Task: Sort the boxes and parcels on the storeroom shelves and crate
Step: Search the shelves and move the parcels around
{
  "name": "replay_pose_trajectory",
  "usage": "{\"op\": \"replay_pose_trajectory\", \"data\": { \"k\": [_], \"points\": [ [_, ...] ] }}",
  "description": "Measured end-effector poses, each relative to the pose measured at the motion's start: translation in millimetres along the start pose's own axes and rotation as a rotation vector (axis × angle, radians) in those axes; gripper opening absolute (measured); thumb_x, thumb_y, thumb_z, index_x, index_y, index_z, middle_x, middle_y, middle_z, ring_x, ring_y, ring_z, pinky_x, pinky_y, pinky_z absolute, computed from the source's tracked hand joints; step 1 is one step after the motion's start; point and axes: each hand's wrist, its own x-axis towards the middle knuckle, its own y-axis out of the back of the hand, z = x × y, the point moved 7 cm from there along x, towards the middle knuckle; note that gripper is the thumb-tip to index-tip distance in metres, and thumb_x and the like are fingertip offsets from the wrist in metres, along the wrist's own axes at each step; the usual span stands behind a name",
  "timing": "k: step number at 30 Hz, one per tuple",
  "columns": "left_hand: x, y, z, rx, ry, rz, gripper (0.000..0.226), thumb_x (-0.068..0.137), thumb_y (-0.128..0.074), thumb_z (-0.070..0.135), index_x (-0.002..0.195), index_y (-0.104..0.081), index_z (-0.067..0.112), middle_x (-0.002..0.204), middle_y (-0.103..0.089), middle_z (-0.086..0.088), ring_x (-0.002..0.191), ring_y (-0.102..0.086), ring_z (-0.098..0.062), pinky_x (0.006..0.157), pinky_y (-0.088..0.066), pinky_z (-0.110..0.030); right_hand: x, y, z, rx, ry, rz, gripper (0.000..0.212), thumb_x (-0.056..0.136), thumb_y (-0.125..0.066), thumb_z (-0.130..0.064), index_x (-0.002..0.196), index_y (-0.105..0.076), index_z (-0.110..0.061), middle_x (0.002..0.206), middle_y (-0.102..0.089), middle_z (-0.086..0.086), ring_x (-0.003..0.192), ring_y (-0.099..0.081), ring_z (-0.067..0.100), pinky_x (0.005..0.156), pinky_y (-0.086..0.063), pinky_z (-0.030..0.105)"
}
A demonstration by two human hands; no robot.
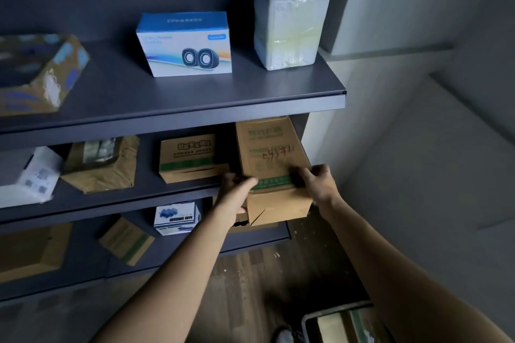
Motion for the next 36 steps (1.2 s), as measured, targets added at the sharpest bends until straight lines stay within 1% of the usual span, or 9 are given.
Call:
{"op": "replay_pose_trajectory", "data": {
  "k": [7, 12, 15, 18, 22, 25, 28, 31, 36],
  "points": [
    [-51, 24, -12, 0.167, -0.037, -0.133, 0.077, 0.088, -0.059, 0.016, 0.15, -0.016, 0.034, 0.133, -0.043, 0.0, 0.105, -0.046, -0.02, 0.089, -0.048, -0.047, -75, -6, 9, 0.031, -0.017, -0.024, 0.038, 0.091, -0.059, -0.033, 0.124, -0.056, -0.014, 0.119, -0.065, 0.011, 0.107, -0.062, 0.026, 0.098, -0.05, 0.045],
    [-84, 41, -24, 0.181, -0.067, -0.175, 0.063, 0.089, -0.063, 0.018, 0.14, -0.026, 0.028, 0.098, -0.049, 0.011, 0.085, -0.051, -0.011, 0.073, -0.047, -0.034, -123, -1, 17, 0.022, -0.012, 0.077, 0.038, 0.089, -0.066, -0.038, 0.109, -0.046, -0.012, 0.093, -0.06, -0.003, 0.096, -0.061, 0.019, 0.088, -0.052, 0.036],
    [-101, 46, -21, 0.218, -0.13, -0.155, 0.059, 0.086, -0.071, 0.032, 0.127, -0.031, 0.021, 0.116, -0.056, 0.003, 0.096, -0.052, -0.015, 0.083, -0.04, -0.033, -142, 4, 16, 0.045, 0.023, 0.082, 0.041, 0.089, -0.065, -0.041, 0.108, -0.046, -0.01, 0.094, -0.06, -0.003, 0.093, -0.062, 0.018, 0.085, -0.053, 0.035],
    [-114, 48, -17, 0.251, -0.166, -0.147, 0.08, 0.083, -0.074, 0.035, 0.142, -0.021, 0.021, 0.128, -0.053, 0.001, 0.115, -0.051, -0.021, 0.091, -0.041, -0.034, -154, 11, 11, 0.108, 0.056, 0.059, 0.052, 0.088, -0.056, -0.057, 0.106, -0.052, -0.008, 0.1, -0.06, 0.001, 0.099, -0.062, 0.021, 0.085, -0.054, 0.039],
    [-129, 50, -14, 0.181, -0.179, -0.11, 0.088, 0.084, -0.074, 0.033, 0.149, -0.016, 0.024, 0.14, -0.048, 0.002, 0.126, -0.047, -0.024, 0.095, -0.039, -0.034, -162, 22, 1, 0.206, 0.091, 0.031, 0.041, 0.1, -0.041, -0.048, 0.106, -0.051, -0.009, 0.096, -0.053, 0.001, 0.082, -0.053, 0.012, 0.07, -0.045, 0.032],
    [-138, 49, -12, 0.109, -0.16, -0.077, 0.083, 0.086, -0.073, 0.032, 0.149, -0.019, 0.025, 0.143, -0.049, -0.002, 0.127, -0.046, -0.024, 0.093, -0.036, -0.034, -161, 32, -6, 0.205, 0.151, -0.017, 0.037, 0.097, -0.049, -0.047, 0.105, -0.056, -0.012, 0.109, -0.057, 0.003, 0.094, -0.06, 0.012, 0.084, -0.052, 0.038],
    [-146, 43, -10, 0.022, -0.138, -0.071, 0.078, 0.088, -0.07, 0.027, 0.15, -0.021, 0.025, 0.145, -0.045, -0.002, 0.126, -0.044, -0.022, 0.091, -0.032, -0.033, -157, 35, -2, 0.179, 0.065, -0.184, 0.088, 0.076, -0.057, -0.079, 0.132, -0.047, -0.012, 0.119, -0.061, 0.007, 0.106, -0.062, 0.021, 0.078, -0.05, 0.038],
    [-154, 33, -11, -0.004, -0.132, -0.09, 0.071, 0.092, -0.065, 0.023, 0.149, -0.024, 0.023, 0.134, -0.048, 0.004, 0.11, -0.045, -0.016, 0.084, -0.035, -0.031, -145, 40, 12, 0.171, -0.004, -0.319, 0.127, 0.052, -0.059, -0.093, 0.149, -0.026, -0.019, 0.137, -0.054, 0.009, 0.12, -0.056, 0.028, 0.09, -0.048, 0.045],
    [-163, 28, -5, 0.16, -0.18, -0.033, 0.064, 0.095, -0.06, 0.025, 0.148, -0.027, 0.033, 0.147, -0.044, 0.0, 0.123, -0.048, -0.022, 0.094, -0.039, -0.033, -144, 53, 4, 0.159, 0.057, -0.281, 0.101, 0.059, -0.074, -0.074, 0.135, -0.042, -0.014, 0.128, -0.058, 0.005, 0.107, -0.061, 0.024, 0.089, -0.053, 0.045]
  ]
}}
